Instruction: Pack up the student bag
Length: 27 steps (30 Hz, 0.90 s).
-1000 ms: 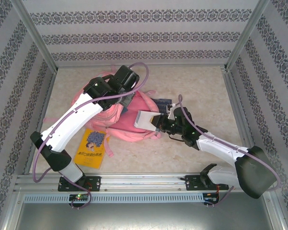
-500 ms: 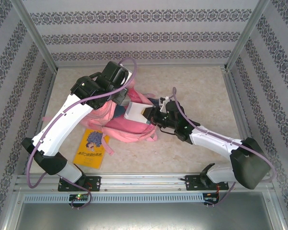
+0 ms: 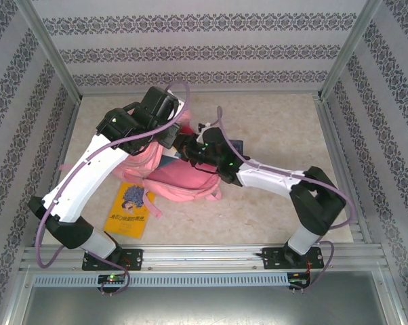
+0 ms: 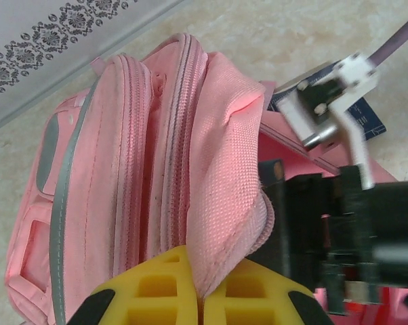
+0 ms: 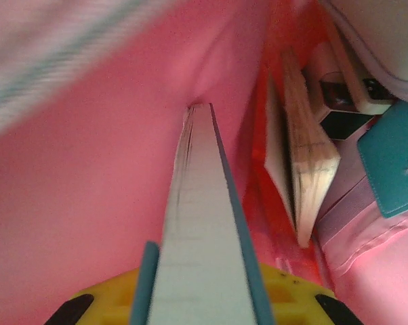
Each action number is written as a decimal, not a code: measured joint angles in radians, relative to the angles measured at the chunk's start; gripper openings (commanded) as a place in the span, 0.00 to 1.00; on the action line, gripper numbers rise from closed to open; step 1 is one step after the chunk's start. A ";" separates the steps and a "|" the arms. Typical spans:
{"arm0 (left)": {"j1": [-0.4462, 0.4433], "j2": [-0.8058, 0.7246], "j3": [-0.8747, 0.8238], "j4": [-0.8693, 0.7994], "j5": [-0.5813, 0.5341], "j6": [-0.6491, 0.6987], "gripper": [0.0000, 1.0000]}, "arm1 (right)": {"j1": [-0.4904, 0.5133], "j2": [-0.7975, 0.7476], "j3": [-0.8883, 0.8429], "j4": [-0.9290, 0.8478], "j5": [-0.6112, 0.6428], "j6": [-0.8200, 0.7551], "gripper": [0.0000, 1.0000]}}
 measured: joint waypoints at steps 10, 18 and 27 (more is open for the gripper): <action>0.014 -0.032 0.000 0.018 0.016 -0.011 0.00 | 0.055 0.204 0.113 -0.048 0.095 -0.011 0.00; 0.021 -0.043 0.000 0.018 0.056 -0.018 0.00 | 0.071 0.213 0.150 -0.159 0.212 -0.088 0.00; 0.035 -0.056 -0.030 0.068 0.101 -0.041 0.00 | 0.103 0.345 0.459 -0.311 0.287 -0.108 0.08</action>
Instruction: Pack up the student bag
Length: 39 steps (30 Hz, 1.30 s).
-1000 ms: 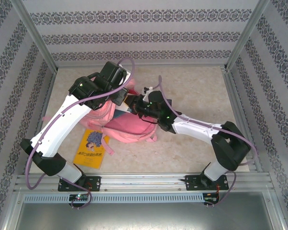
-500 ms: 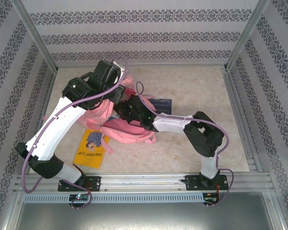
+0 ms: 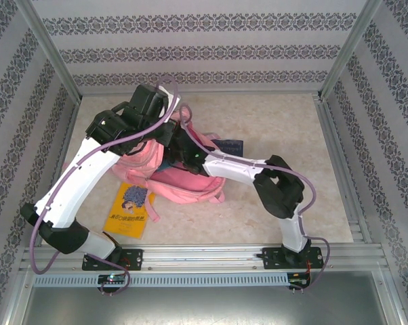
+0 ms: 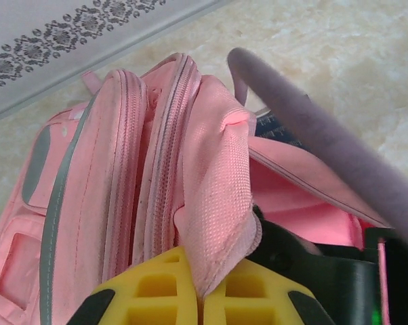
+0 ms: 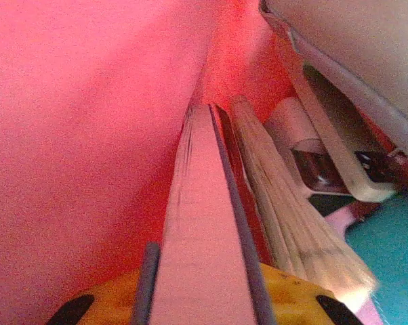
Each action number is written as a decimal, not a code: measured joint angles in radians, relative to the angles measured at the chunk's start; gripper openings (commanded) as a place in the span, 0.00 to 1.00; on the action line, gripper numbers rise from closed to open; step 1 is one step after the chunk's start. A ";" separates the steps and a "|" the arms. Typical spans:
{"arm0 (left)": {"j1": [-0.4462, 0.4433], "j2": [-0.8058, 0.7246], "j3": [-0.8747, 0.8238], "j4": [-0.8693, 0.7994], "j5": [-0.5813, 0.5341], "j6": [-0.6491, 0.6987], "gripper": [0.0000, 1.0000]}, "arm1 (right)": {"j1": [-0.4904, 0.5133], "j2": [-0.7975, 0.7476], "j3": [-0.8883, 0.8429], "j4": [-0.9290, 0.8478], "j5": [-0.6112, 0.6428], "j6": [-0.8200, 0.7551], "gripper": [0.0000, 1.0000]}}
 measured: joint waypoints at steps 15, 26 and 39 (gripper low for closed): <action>0.100 0.010 -0.037 0.077 0.117 -0.069 0.00 | -0.002 0.284 0.279 0.110 -0.042 -0.090 0.79; 0.169 -0.033 -0.132 0.163 0.230 -0.113 0.00 | -0.002 -0.023 -0.185 0.366 -0.056 -0.182 0.79; 0.196 -0.075 -0.325 0.291 0.361 -0.164 0.00 | -0.033 -0.288 -0.540 0.499 -0.075 -0.348 0.72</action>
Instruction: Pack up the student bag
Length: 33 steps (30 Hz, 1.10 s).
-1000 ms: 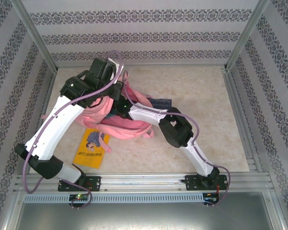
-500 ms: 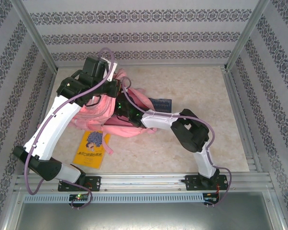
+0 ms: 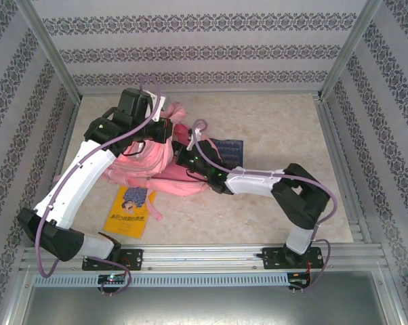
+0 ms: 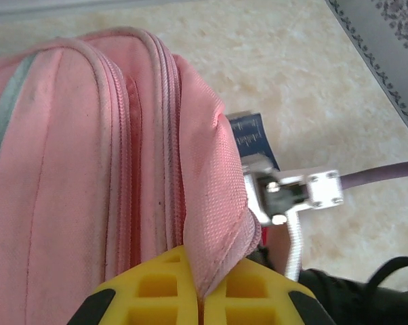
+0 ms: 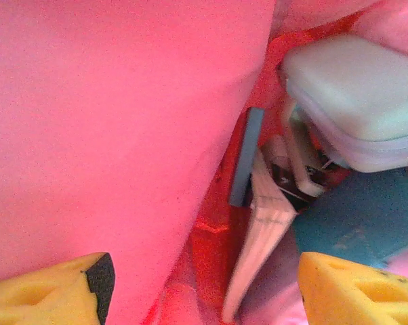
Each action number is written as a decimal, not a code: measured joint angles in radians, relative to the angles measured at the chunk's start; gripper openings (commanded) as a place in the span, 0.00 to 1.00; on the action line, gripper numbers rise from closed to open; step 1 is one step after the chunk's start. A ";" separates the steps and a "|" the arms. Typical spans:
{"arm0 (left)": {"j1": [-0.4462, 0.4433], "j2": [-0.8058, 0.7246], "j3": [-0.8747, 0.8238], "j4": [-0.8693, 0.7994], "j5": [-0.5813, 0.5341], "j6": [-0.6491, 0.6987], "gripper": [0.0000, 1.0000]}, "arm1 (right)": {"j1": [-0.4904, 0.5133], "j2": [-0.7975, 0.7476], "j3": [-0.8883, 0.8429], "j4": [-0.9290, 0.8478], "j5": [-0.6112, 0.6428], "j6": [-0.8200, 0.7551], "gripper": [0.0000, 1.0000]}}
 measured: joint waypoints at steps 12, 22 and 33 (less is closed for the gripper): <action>0.134 -0.013 -0.351 0.330 0.231 -0.203 0.00 | -0.110 -0.335 -0.275 -0.171 -0.016 -0.240 0.44; 0.182 0.055 -0.429 0.460 0.310 -0.327 0.05 | -0.334 -0.225 -0.216 -0.385 -0.048 -0.320 0.00; 0.165 0.137 -0.451 0.512 0.393 -0.378 0.09 | -0.413 0.129 0.206 -0.788 0.001 -0.458 0.00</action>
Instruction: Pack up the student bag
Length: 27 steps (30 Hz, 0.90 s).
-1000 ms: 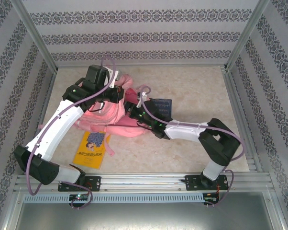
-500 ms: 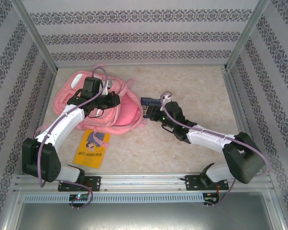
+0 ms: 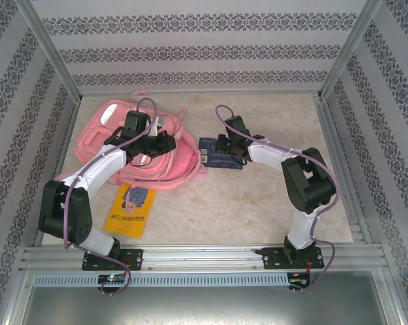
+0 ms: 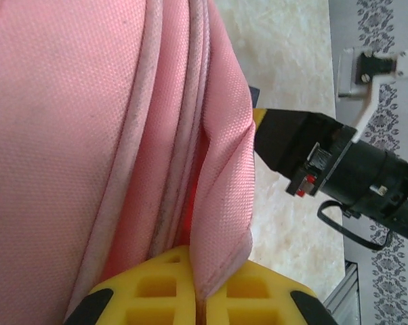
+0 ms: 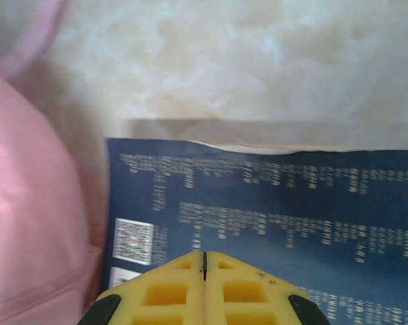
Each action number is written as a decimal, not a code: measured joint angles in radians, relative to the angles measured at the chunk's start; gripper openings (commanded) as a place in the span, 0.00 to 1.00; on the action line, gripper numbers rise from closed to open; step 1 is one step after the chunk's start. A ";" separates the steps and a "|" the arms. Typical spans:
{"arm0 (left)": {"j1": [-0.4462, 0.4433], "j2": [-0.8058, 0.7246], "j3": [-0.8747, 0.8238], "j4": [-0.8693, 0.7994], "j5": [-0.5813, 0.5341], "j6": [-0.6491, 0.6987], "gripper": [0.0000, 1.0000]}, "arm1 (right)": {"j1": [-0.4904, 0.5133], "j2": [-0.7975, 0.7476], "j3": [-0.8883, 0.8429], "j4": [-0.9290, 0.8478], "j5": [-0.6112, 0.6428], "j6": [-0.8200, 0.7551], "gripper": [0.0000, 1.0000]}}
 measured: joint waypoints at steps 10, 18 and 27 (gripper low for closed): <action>-0.098 0.080 0.002 0.002 -0.002 -0.009 0.15 | -0.005 0.061 0.029 -0.187 0.098 -0.024 0.00; -0.225 0.092 -0.002 0.003 -0.005 -0.017 0.48 | 0.010 -0.145 -0.243 -0.146 0.119 0.024 0.00; -0.235 -0.118 -0.048 -0.013 -0.131 -0.008 0.56 | 0.260 -0.439 -0.581 -0.017 0.079 0.205 0.04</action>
